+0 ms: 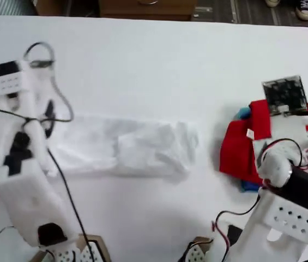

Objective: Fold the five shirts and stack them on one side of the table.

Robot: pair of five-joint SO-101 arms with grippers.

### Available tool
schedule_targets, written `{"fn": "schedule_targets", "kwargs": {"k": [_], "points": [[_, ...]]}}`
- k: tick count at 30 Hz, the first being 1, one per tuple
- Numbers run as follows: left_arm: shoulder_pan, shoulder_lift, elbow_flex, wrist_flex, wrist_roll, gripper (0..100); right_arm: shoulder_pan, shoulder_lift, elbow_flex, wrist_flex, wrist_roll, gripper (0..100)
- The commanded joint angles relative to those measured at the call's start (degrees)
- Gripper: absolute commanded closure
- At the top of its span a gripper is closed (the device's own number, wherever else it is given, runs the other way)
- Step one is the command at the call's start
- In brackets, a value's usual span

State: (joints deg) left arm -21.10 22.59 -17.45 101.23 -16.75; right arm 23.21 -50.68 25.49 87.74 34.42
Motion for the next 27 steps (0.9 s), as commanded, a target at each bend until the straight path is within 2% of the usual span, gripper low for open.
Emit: {"fn": "schedule_targets", "kwargs": {"k": [1,7,15,22,27], "points": [[9.49,-9.76,0.84,1.23,0.97,98,7.52,-1.27,2.99,0.13,0.44,83.5],[24.97,-13.80,0.40,1.14,4.75,98,24.31,-1.27,8.18,-0.13,0.44,83.0],[43.34,-13.63,-3.74,0.53,8.44,98,35.30,-1.27,16.53,-3.30,0.44,83.0],[50.64,-13.45,-11.56,-0.62,8.35,98,42.51,-1.27,16.62,-3.38,0.44,83.0],[52.48,-11.52,-12.00,-2.11,8.53,98,43.56,-1.27,16.79,-3.38,0.53,83.0]]}}
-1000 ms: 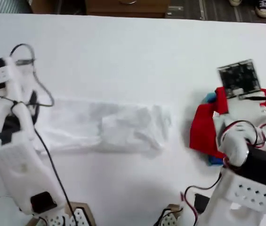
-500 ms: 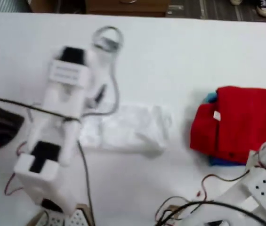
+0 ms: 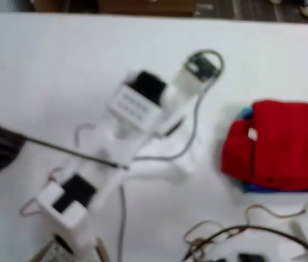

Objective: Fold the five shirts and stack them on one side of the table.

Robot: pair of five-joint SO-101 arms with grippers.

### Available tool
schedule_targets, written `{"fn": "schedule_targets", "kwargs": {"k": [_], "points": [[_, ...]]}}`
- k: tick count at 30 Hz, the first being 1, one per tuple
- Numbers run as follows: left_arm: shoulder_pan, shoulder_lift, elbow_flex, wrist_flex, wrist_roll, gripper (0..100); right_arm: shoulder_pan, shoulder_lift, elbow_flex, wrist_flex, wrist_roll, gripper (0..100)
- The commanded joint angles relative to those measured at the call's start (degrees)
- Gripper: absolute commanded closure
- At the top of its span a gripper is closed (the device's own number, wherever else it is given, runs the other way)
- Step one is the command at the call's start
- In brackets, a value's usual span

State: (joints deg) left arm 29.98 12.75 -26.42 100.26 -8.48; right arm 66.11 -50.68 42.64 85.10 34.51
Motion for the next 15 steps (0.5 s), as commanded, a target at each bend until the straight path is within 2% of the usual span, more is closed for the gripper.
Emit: {"fn": "schedule_targets", "kwargs": {"k": [1,7,12,15], "points": [[1.76,-0.53,-3.03,-1.23,0.26,98,0.57,-1.27,-0.35,-0.75,0.44,83.0],[2.11,7.47,-3.21,-1.76,-0.18,98,0.57,-1.27,-0.35,-0.75,0.44,83.0],[2.20,9.49,-3.21,-3.25,-0.35,98,0.40,-1.27,-0.35,-0.75,0.44,83.0],[2.46,9.49,-3.21,-4.22,-2.81,98,0.13,-1.27,-0.35,-0.66,0.44,83.0]]}}
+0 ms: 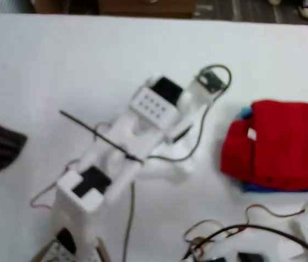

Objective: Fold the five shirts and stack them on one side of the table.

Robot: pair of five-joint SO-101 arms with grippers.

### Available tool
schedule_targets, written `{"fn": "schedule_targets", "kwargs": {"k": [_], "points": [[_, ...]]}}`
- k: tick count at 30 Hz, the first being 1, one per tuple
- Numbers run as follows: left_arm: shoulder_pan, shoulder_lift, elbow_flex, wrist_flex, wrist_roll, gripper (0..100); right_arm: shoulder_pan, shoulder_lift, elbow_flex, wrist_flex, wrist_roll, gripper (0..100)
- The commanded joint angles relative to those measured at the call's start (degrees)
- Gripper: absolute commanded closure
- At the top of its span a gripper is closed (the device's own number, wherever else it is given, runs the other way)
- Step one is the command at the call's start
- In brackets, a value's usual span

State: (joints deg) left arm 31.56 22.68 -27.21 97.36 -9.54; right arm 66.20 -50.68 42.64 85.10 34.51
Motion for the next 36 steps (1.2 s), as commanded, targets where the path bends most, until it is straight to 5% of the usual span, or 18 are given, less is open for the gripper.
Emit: {"fn": "schedule_targets", "kwargs": {"k": [1,12,29,36], "points": [[1.14,-0.53,-2.42,-1.76,-2.20,98,0.04,-1.27,-0.35,-0.57,0.44,83.0],[4.31,-0.79,-2.51,-4.84,-2.37,97,0.48,-1.27,-0.26,-0.40,0.44,83.0],[0.88,-0.88,-7.69,-1.58,-2.46,75,-0.75,-1.27,-0.18,-0.31,0.53,83.0],[-20.40,-0.79,-14.20,4.31,-4.66,75,-24.66,-0.66,0.09,-1.71,4.92,83.0]]}}
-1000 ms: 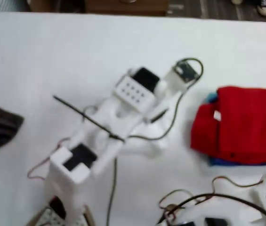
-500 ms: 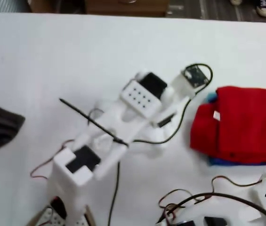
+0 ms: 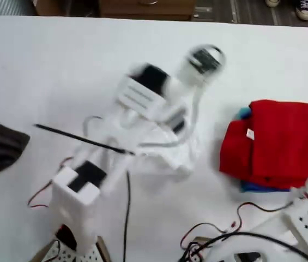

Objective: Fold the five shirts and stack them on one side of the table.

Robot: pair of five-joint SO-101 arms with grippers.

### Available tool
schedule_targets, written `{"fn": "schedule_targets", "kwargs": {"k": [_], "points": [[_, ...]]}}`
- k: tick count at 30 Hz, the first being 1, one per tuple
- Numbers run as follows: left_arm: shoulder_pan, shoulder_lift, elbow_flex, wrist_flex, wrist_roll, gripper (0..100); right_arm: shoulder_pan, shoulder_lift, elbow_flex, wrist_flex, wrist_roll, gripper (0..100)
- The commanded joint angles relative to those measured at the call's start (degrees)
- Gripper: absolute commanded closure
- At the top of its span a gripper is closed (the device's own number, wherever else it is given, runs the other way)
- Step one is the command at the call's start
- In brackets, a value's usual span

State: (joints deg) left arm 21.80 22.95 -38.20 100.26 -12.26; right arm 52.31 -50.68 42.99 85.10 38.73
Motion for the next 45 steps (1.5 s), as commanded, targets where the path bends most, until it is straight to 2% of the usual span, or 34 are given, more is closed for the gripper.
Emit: {"fn": "schedule_targets", "kwargs": {"k": [1,6,10,17,21,25,31,39,45], "points": [[-14.42,-1.05,-3.30,1.32,-3.16,75,-14.81,-0.57,-0.09,-2.59,-0.62,83.0],[-31.82,-0.88,-3.30,1.23,-3.96,75,-41.01,4.09,-0.44,-6.37,-10.46,83.0],[-43.16,-0.70,-3.03,1.23,-3.96,75,-59.12,15.16,-5.19,-11.56,-12.57,83.0],[-58.29,-0.53,-2.77,1.23,-4.22,75,-77.05,33.27,-19.08,-13.14,-11.96,82.9],[-63.03,-0.53,-2.77,1.23,-4.40,75,-84.70,39.78,-22.59,-12.53,-6.24,82.9],[-65.58,-0.44,-2.77,1.05,-4.48,75,-86.37,44.09,-22.77,-11.56,0.79,82.9],[-66.99,-0.44,-2.77,-0.88,-4.57,75,-82.77,50.07,-24.97,-11.30,10.20,82.9],[-66.73,-0.35,-2.77,-0.88,-4.57,75,-76.00,59.91,-34.20,-11.21,12.40,83.0],[-66.73,-0.35,-2.68,-0.88,-4.57,75,-77.93,64.22,-35.87,-8.04,12.48,83.2]]}}
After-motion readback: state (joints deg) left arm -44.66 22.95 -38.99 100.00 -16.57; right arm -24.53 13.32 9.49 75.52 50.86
